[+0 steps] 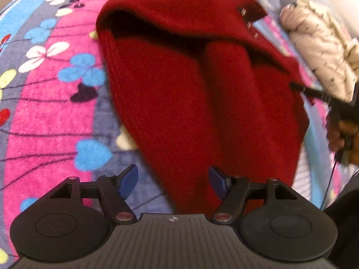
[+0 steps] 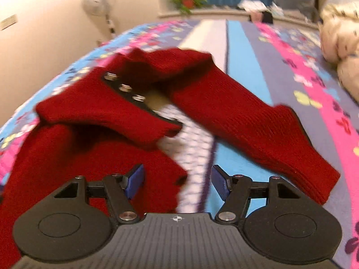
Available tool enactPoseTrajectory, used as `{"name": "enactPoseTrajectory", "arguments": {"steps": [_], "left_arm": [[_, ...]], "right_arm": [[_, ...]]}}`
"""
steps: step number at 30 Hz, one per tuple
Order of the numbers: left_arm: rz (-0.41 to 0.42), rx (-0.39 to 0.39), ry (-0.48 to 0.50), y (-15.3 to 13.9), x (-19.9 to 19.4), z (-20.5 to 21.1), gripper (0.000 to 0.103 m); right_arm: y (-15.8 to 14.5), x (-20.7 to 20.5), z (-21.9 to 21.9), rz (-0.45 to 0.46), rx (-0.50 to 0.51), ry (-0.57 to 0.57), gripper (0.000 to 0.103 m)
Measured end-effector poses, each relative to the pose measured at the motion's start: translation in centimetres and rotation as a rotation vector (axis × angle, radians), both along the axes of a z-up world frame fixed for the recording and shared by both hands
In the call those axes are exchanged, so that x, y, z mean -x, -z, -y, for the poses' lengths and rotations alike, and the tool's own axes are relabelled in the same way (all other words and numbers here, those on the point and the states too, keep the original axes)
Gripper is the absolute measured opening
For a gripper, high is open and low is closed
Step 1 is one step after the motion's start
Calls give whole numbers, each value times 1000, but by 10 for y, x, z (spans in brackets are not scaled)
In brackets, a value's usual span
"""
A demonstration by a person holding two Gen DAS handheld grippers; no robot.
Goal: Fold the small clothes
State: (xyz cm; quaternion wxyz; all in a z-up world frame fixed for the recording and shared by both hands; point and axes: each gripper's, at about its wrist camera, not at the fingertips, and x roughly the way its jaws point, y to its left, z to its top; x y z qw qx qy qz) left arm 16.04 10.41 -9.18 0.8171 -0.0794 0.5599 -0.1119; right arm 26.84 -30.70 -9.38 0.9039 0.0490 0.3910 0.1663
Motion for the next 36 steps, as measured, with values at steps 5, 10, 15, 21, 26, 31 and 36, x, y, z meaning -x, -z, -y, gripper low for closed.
{"name": "enactPoseTrajectory", "arguments": {"steps": [5,10,15,21,26,31,36], "left_arm": [[29,-38,90,5,2,16,59],[45,-80,148,13,4,29,56],[72,-45,102,1,1,16,12],[191,5,57,-23,20,-1,11],[241,13,85,-40,47,-11,11],[212,-49,156,-38,68,-16,11],[167,-89,159,-29,67,-24,23]], "right_arm": [[11,-11,-12,1,-68,-76,77],[28,-3,-52,-9,41,-218,75],[7,14,-42,2,-26,-188,35],[-48,81,3,53,-34,-18,33],[-64,167,23,14,5,-29,32],[-47,224,1,-128,77,-167,36],[-42,226,20,-116,80,-101,47]]}}
